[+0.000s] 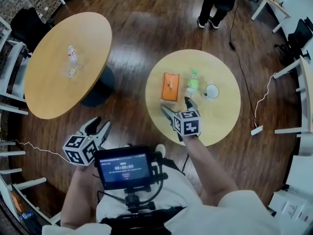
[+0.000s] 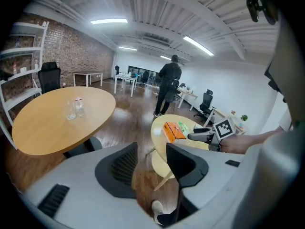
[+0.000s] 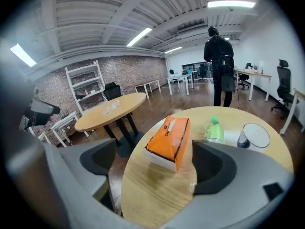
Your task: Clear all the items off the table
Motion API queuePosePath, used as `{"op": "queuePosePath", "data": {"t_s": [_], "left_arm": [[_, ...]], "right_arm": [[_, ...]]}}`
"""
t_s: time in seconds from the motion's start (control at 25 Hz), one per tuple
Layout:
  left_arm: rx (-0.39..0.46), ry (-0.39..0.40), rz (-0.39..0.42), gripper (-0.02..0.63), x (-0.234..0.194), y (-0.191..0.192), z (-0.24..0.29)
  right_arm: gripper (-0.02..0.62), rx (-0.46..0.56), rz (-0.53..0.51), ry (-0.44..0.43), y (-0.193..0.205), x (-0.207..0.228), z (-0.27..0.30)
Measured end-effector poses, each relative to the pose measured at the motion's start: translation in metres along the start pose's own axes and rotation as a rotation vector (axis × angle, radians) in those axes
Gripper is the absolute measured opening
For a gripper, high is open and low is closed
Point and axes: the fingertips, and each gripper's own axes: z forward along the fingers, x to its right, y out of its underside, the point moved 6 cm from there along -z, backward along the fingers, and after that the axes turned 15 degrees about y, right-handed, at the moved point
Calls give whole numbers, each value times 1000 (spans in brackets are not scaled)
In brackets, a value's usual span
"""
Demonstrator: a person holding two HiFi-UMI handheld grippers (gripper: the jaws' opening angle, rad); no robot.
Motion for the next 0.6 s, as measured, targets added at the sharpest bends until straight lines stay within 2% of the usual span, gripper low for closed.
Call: {"op": "queuePosePath", "data": {"t_s": [0.28, 0.6], "left_arm": [[13, 13, -42, 196, -42, -2, -10], [9, 17, -25, 196, -97, -15, -35]], "right_arm": [[511, -87, -11, 116, 2, -11, 64], [510, -202, -16, 284, 3, 5, 117]]}}
